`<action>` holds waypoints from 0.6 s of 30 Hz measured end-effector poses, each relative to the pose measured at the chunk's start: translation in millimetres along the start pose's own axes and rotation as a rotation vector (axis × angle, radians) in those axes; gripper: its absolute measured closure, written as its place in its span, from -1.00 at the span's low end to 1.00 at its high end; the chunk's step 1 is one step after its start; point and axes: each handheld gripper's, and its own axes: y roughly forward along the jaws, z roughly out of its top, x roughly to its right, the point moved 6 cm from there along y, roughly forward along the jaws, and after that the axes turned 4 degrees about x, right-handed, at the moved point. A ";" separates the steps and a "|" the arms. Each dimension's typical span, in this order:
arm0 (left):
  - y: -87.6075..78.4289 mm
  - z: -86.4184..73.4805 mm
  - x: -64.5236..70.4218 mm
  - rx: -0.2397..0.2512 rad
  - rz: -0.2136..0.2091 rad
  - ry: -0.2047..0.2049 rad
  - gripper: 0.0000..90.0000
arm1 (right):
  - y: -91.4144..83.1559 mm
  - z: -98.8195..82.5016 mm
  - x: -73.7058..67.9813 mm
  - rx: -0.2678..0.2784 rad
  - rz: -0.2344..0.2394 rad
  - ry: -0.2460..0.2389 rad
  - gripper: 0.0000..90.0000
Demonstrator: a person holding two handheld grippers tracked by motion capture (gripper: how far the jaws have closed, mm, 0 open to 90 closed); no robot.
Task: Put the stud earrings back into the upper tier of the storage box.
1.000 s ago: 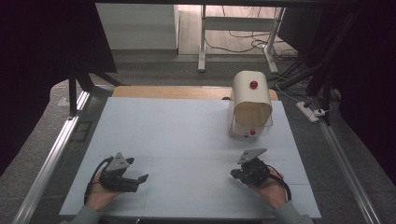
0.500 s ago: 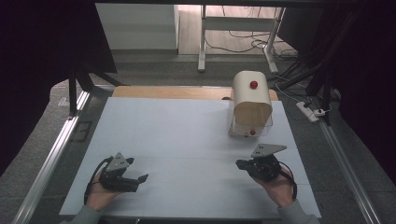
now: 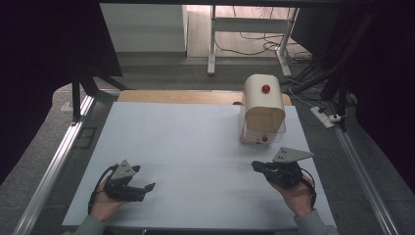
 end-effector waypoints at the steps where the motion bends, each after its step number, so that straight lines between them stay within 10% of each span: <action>1: -0.3 0.0 -0.1 0.001 0.000 -0.001 -0.67 | -0.6 1.1 0.2 0.006 0.002 0.000 0.91; 18: -2.3 -0.1 -1.4 0.010 0.003 -0.009 -0.67 | -14.0 38.9 16.6 0.076 -0.022 -0.006 0.91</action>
